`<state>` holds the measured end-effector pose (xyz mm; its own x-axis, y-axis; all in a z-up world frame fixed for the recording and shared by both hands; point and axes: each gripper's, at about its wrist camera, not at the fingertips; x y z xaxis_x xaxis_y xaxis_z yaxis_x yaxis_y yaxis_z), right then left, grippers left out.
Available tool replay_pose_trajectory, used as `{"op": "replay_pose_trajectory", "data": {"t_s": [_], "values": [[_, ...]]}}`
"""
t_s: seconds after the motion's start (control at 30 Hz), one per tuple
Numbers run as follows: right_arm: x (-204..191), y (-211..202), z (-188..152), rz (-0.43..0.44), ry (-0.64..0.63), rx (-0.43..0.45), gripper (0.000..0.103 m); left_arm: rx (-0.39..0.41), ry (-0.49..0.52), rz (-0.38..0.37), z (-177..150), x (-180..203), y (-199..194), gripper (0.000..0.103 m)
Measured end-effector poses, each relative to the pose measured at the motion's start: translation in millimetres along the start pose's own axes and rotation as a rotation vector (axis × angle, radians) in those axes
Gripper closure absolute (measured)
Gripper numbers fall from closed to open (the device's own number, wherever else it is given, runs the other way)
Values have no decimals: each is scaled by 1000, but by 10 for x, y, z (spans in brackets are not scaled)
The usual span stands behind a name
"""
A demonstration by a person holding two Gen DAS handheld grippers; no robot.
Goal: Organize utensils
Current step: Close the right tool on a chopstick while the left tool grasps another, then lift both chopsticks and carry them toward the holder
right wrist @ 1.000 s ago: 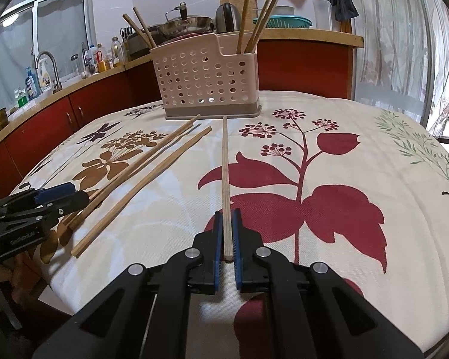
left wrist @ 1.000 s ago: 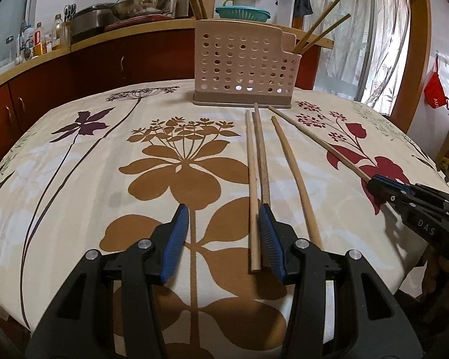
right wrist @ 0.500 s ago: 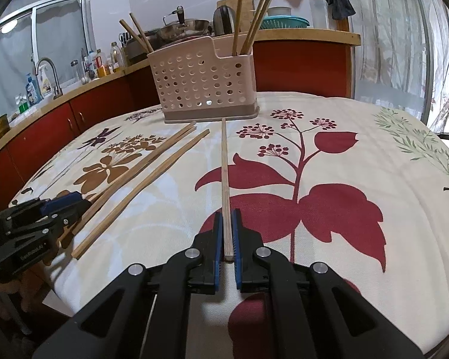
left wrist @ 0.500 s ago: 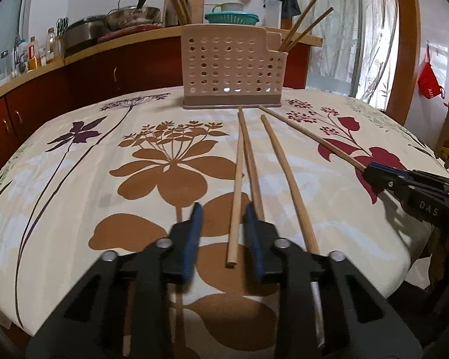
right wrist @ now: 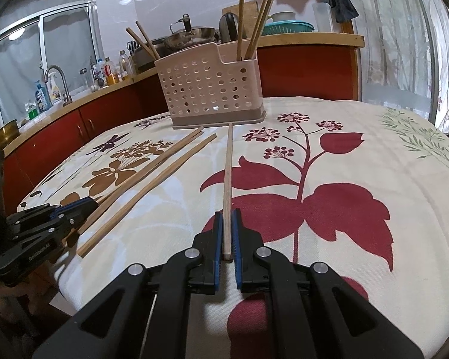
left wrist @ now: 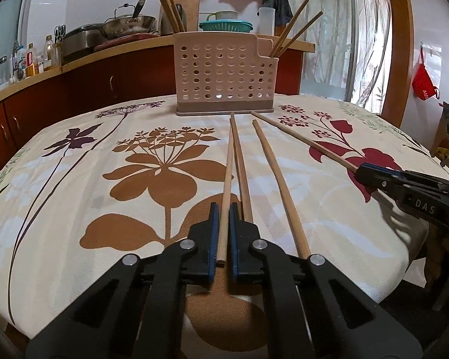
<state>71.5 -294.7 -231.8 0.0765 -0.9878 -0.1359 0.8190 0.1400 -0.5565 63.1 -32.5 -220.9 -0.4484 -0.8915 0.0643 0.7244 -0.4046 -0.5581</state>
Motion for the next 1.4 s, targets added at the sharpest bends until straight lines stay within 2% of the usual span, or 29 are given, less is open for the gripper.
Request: {"op": "replay_pose_trajectory", "data": {"t_s": [0.3, 0.67, 1.1, 1.4], "values": [[-90, -130, 67, -5, -40, 49, 96, 23, -10, 6, 55, -26, -86, 97], [-184, -418, 291, -19, -74, 133, 96, 101, -14, 21, 270, -76, -386, 97], [-145, -760, 610, -46, -61, 221, 96, 229, -22, 57, 655, -168, -879, 97], [-113, -934, 903, -39, -35, 259, 96, 248, -67, 53, 943, -291, -1067, 97]]}}
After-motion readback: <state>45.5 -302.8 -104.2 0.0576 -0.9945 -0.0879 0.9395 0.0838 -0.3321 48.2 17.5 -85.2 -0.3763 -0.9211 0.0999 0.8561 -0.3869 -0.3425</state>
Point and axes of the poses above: each gripper's, at about its wrist camera, not at the fingertips, and y roughly the way its jaws point, x to its right, z to its top, and after that the axes turned 7 degrees about -z, right-handed
